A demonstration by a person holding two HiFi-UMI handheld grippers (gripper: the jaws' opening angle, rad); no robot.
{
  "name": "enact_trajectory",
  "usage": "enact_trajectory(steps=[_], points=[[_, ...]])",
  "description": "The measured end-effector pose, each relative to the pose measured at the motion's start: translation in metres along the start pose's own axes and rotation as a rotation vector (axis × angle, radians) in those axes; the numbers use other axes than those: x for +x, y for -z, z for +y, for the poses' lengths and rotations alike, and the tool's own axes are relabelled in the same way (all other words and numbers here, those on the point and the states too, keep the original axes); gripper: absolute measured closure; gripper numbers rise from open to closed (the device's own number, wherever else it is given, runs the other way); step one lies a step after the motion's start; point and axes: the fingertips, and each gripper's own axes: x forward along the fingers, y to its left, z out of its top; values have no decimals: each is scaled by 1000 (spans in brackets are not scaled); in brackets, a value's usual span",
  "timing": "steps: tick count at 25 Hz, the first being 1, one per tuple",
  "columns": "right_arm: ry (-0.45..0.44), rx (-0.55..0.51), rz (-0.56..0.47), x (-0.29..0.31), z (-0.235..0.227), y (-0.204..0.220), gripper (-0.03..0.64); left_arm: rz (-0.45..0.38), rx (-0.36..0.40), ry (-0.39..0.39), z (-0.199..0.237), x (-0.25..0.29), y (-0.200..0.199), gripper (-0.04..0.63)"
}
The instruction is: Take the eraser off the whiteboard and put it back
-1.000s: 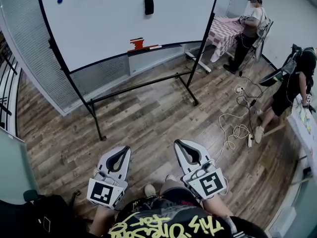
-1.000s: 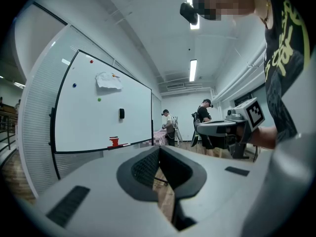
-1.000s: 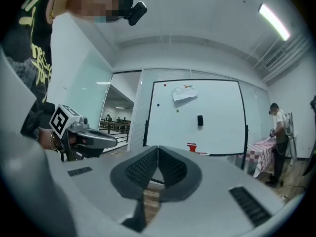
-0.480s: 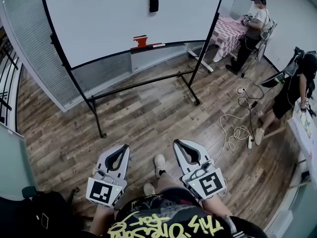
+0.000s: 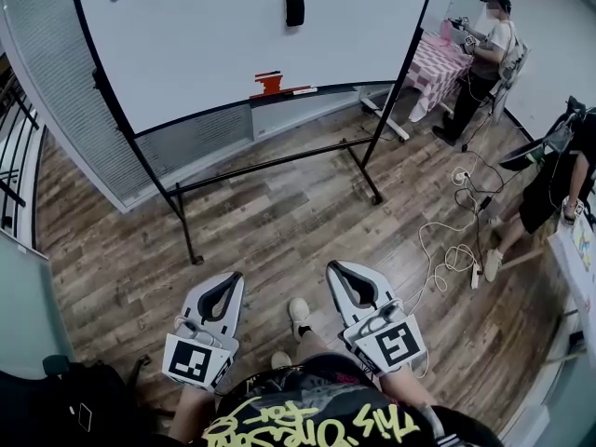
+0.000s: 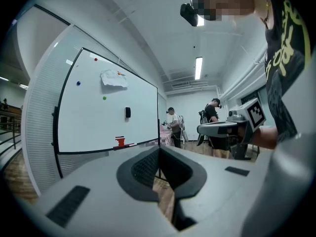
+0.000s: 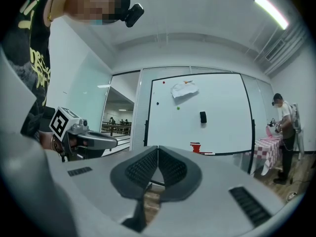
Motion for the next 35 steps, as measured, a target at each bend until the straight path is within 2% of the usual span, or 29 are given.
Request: enact_trajectory(steps=[4, 9, 29, 32, 35], points=[[-9, 7, 25, 14, -13, 6, 607, -3, 5, -13, 12, 15, -4, 588], [-30, 9, -9, 38, -26, -1, 607, 0, 7, -27, 26, 32, -7, 588], [-90, 21, 11, 112, -94, 2, 607, -2, 22, -110, 77, 103, -24, 588], [-109, 21, -28, 123, -105, -4, 606, 1, 24, -119, 83, 116, -25, 588], [-122, 16, -19, 133, -116, -2, 606, 2, 24, -126, 88, 130, -26, 588]])
